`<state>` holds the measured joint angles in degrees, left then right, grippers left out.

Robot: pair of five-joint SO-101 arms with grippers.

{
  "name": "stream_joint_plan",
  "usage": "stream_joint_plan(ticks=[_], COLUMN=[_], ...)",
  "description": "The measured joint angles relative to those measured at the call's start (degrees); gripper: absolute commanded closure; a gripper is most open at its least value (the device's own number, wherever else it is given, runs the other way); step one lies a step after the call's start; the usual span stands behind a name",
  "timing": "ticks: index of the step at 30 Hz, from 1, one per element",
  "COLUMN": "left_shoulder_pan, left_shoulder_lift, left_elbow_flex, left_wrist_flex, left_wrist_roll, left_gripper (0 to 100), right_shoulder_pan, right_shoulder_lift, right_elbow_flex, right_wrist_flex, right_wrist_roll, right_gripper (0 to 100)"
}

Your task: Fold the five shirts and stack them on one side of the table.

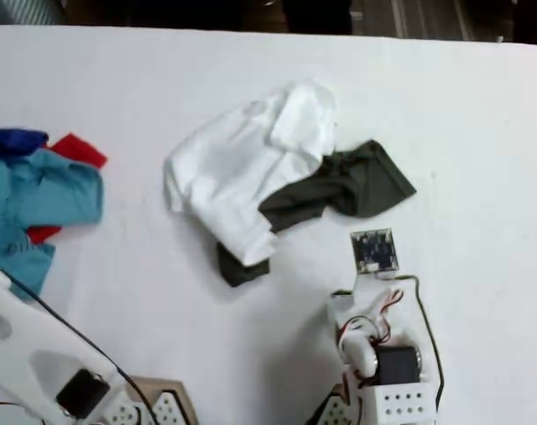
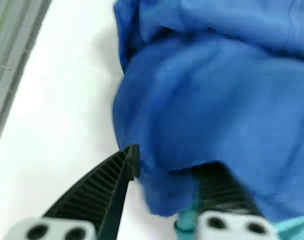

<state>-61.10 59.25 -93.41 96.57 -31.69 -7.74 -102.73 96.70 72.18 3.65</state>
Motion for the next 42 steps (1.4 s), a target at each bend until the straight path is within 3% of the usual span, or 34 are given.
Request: stream_joint_plan(ticks=[6, 11, 18, 25, 31, 38, 42], left_shoulder_pan=[2.46, 15.74, 33.05, 42.64, 47.21, 61.54, 67.08], left_shoulder_lift=[-2.11, -5.19, -5.36, -5.36, -13.01, -29.27, -31.12], left_elbow_flex=[-0.09, 1.05, 13.36, 21.45, 35.43, 59.87, 66.2], left_wrist_flex=[-1.41, 4.4, 4.84, 4.84, 4.84, 4.84, 4.04], left_wrist_roll=[6.68, 8.26, 10.29, 15.82, 19.34, 19.96, 19.96], left_gripper=[70, 70, 70, 70, 70, 70, 70], right_shoulder_pan=[0.0, 0.0, 0.0, 0.0, 0.0, 0.0, 0.0], right_shoulder_lift=[0.0, 0.0, 0.0, 0.0, 0.0, 0.0, 0.0], right_elbow_flex=[0.0, 0.0, 0.0, 0.0, 0.0, 0.0, 0.0], right_wrist_flex=[0.0, 0.0, 0.0, 0.0, 0.0, 0.0, 0.0], right_wrist_roll=[0.0, 0.0, 0.0, 0.0, 0.0, 0.0, 0.0], right_gripper=[97.8, 97.8, 97.8, 97.8, 97.8, 97.8, 97.8])
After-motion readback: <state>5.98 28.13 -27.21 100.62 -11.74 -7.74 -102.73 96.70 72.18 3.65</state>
